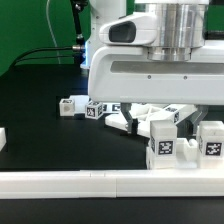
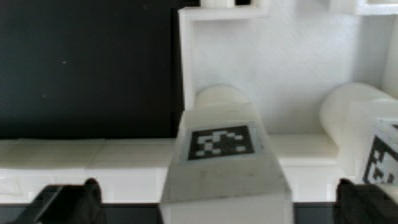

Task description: Assemble chair

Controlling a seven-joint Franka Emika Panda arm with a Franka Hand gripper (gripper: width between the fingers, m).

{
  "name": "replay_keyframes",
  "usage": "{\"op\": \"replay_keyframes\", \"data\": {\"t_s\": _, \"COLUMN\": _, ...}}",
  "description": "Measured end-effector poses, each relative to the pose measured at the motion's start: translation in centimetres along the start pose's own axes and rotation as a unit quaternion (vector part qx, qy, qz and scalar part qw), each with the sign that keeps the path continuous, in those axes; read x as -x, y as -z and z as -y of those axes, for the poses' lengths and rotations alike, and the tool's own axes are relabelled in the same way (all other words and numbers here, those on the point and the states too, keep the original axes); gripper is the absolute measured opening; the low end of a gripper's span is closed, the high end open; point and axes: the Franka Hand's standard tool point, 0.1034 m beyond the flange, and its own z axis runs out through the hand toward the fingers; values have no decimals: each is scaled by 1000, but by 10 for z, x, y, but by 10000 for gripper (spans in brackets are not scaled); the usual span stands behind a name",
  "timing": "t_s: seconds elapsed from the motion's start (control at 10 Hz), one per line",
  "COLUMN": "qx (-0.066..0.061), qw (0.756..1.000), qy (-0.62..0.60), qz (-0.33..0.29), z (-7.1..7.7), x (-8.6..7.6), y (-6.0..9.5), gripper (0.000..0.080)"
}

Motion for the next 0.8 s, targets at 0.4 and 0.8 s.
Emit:
{"op": "replay_keyframes", "data": {"t_s": 0.4, "qx": 0, "qw": 994, "qy": -109, "qz": 0, "z": 0, "x": 0, "y": 0, "gripper": 331}}
{"op": "replay_keyframes", "data": {"t_s": 0.8, "qx": 3, "qw": 931, "qy": -365, "qz": 5, "z": 7, "x": 2, "y": 1, "gripper": 284}}
